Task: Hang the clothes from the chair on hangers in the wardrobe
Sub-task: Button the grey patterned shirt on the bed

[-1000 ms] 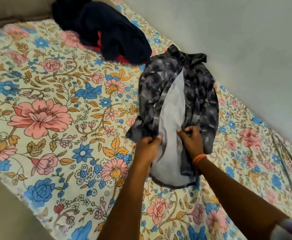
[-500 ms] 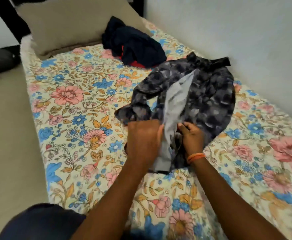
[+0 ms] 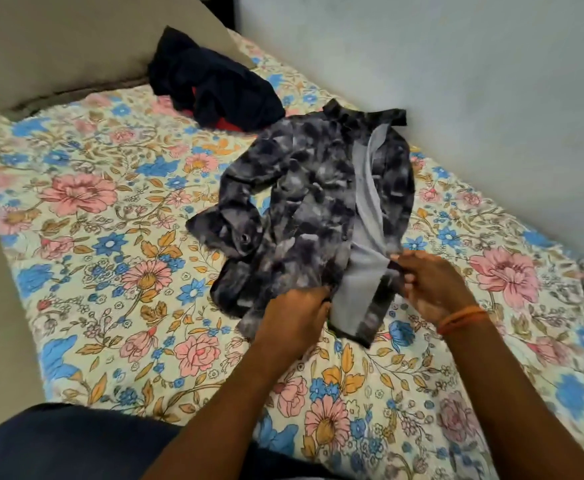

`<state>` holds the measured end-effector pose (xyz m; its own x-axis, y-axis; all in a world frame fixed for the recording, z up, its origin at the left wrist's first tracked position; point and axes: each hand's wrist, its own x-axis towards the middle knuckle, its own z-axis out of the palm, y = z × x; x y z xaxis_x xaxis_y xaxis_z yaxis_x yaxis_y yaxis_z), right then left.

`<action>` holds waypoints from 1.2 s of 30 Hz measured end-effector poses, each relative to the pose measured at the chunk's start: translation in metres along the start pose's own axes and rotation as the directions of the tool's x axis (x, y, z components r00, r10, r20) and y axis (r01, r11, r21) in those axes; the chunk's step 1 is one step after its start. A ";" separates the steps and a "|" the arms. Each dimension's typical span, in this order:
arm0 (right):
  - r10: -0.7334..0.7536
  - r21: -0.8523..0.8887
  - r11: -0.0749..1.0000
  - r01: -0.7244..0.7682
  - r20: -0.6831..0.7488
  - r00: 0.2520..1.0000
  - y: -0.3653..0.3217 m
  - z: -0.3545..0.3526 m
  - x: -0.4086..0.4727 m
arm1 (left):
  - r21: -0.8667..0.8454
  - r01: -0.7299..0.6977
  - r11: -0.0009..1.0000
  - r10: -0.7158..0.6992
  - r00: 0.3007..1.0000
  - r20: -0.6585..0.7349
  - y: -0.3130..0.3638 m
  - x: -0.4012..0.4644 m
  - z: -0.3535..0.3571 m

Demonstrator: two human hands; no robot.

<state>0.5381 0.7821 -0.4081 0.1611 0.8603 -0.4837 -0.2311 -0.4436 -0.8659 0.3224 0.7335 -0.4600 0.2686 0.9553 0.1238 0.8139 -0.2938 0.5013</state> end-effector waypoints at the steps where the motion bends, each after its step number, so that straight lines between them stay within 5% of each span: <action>1: -0.094 -0.113 0.989 0.090 -0.032 0.995 -0.011 -0.003 -0.001 | -0.008 -0.010 1.000 0.010 1.000 -0.028 -0.001 0.000 -0.003; 4: -0.380 -0.509 0.789 0.343 0.035 0.924 -0.025 0.003 -0.003 | -0.049 -0.035 0.998 0.033 0.999 -0.032 -0.002 0.001 -0.005; 9: -0.148 -0.487 0.839 0.244 0.226 0.963 0.023 0.018 -0.017 | -0.115 0.090 0.989 -0.081 0.993 0.082 0.000 -0.006 0.017; 14: -0.391 -0.559 0.735 0.384 0.113 0.913 0.051 0.004 -0.007 | -0.191 0.179 0.965 -0.201 0.974 -0.103 0.008 0.012 0.017; 18: -0.296 -0.530 0.796 0.291 0.078 0.952 0.034 -0.007 -0.004 | -0.187 0.180 0.966 -0.191 0.981 -0.045 0.024 0.021 0.023; 23: -0.009 -0.591 0.803 0.084 0.129 0.992 0.000 -0.034 -0.019 | -0.286 0.269 0.920 -0.276 0.961 0.016 0.029 0.027 0.028; 26: -0.014 -0.718 0.687 0.109 0.136 0.991 -0.030 -0.055 -0.030 | -0.440 0.314 0.841 -0.325 0.944 0.053 0.031 0.028 0.018; 28: -0.180 -0.825 0.528 0.199 0.120 0.976 -0.042 -0.061 -0.033 | -0.457 0.300 0.838 -0.326 0.945 0.024 0.032 0.029 0.008; 31: -0.456 -0.895 0.235 0.378 0.242 0.856 -0.025 -0.037 -0.040 | -0.455 0.263 0.851 -0.315 0.948 -0.042 0.031 0.026 0.001; 33: -0.468 -0.825 0.293 0.484 0.318 0.825 0.011 -0.013 -0.046 | -0.485 0.288 0.826 -0.336 0.942 -0.013 0.033 0.017 0.005; 36: -0.436 -0.704 0.549 0.452 0.220 0.873 0.064 0.007 -0.044 | -0.536 0.326 0.779 -0.380 0.925 0.011 0.034 -0.001 0.014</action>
<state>0.5097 0.7177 -0.4415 0.0302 0.9994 -0.0162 0.6211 -0.0315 -0.7831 0.3565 0.7219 -0.4552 -0.0555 0.9948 -0.0852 0.4456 0.1011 0.8895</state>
